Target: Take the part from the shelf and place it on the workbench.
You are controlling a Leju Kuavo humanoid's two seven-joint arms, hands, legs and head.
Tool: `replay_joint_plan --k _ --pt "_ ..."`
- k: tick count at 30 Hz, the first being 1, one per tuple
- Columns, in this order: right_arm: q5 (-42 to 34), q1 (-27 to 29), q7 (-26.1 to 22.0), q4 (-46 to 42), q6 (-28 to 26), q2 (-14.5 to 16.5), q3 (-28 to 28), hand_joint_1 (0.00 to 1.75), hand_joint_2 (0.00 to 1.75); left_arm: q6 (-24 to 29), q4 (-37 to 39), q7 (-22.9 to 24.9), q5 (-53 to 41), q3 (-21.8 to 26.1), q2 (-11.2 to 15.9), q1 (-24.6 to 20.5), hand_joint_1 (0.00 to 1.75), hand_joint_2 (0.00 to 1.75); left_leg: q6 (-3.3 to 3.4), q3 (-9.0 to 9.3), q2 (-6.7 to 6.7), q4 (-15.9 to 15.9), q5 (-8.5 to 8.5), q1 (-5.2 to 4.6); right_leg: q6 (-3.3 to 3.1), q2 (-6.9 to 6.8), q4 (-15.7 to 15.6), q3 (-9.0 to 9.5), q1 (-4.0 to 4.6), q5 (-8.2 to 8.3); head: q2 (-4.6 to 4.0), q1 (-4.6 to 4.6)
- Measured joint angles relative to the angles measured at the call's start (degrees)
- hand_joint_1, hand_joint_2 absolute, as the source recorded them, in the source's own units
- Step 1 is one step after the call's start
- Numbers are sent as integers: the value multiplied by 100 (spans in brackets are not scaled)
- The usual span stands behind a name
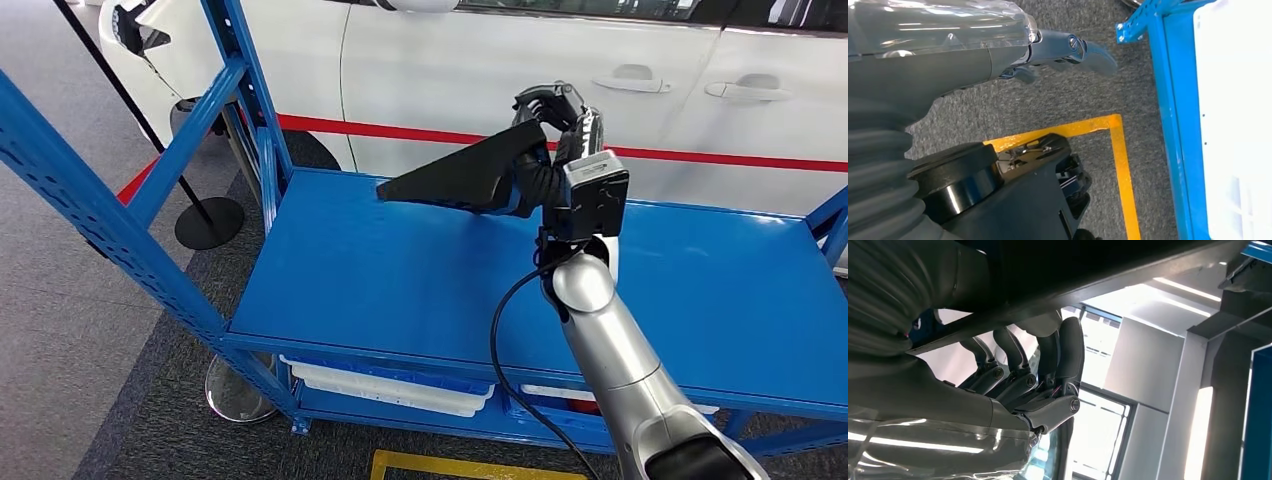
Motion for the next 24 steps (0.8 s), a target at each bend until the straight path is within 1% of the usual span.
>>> replay_joint_plan --k 3,7,13,18,24 --pt "-57 -334 296 81 147 -56 8 175 175 -114 0 45 -17 1 -1 -2 0 175 0 -2 0 0 2 0 1 0 0 -3 -1 1 0 0" --pt "-108 -902 660 222 308 -196 -4 175 175 -333 0 -35 -15 1 -19 -10 0 175 1 -3 -2 1 4 0 2 -2 0 -2 -2 2 0 0" --pt "-201 -1359 847 336 454 -307 -17 175 175 -472 0 -10 16 5 -55 -35 0 175 2 -7 -2 1 3 0 2 -2 0 -6 -2 2 0 0" --pt "-340 -1790 1065 404 607 -329 -17 175 175 -669 0 184 83 25 -62 -46 0 175 2 -8 -2 1 3 0 2 -2 0 -9 0 1 0 0" --pt "-342 -1936 1148 413 586 -334 -4 175 175 -795 0 403 140 49 -67 -45 0 175 2 -8 -2 0 3 1 2 -3 1 -8 1 1 0 0"
